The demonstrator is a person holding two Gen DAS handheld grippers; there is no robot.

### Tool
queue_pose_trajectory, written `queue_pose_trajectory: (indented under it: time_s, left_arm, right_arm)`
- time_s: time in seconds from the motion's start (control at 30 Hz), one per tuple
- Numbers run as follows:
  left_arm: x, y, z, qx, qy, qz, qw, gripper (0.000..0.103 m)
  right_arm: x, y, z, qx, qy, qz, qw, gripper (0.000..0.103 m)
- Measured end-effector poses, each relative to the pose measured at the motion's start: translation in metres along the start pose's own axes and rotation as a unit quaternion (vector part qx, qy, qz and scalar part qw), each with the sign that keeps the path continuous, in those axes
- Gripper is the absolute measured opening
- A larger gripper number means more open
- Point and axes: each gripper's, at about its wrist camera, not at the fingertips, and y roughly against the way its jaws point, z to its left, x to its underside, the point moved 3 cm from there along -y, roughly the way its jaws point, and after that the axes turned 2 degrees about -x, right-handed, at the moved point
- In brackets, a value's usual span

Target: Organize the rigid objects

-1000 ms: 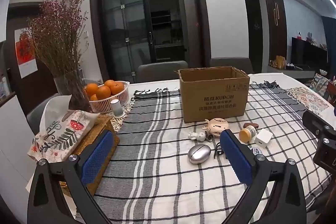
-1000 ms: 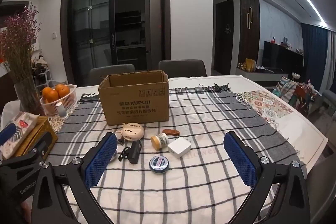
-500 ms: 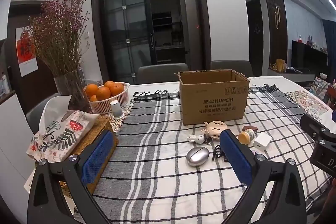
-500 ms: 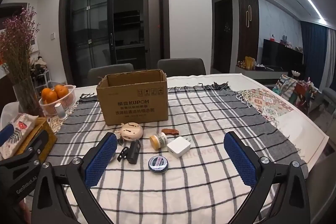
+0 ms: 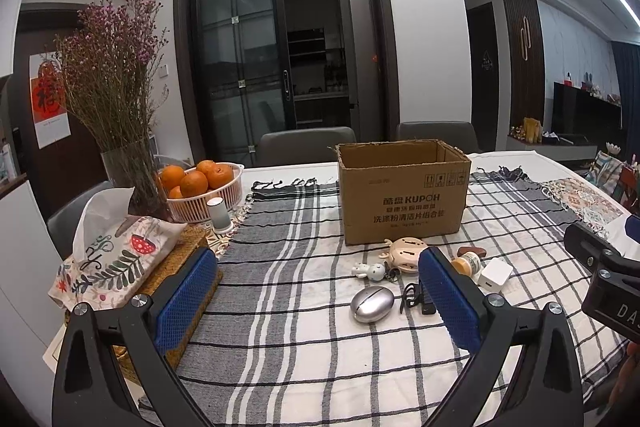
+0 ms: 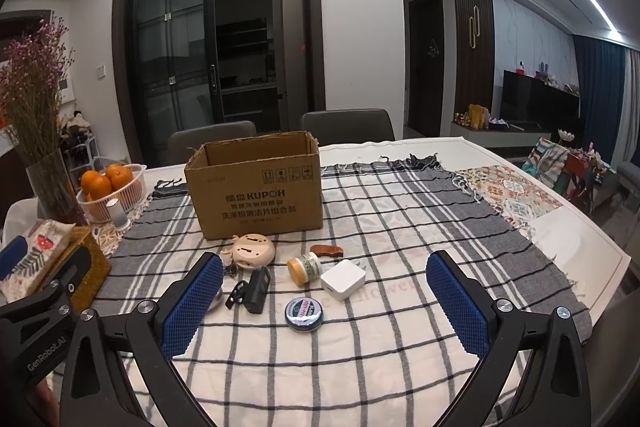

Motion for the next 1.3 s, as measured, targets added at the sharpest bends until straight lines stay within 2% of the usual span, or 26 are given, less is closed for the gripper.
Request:
queue_pose_trajectory:
  time_s: [1.3]
  left_arm:
    - [-0.0002, -0.0039, -0.0021, 0.001, -0.005, 0.007, 1.0000, 0.103]
  right_arm:
    - [-0.0009, -0.0041, -0.0007, -0.004, 0.000, 0.004, 1.000, 0.103]
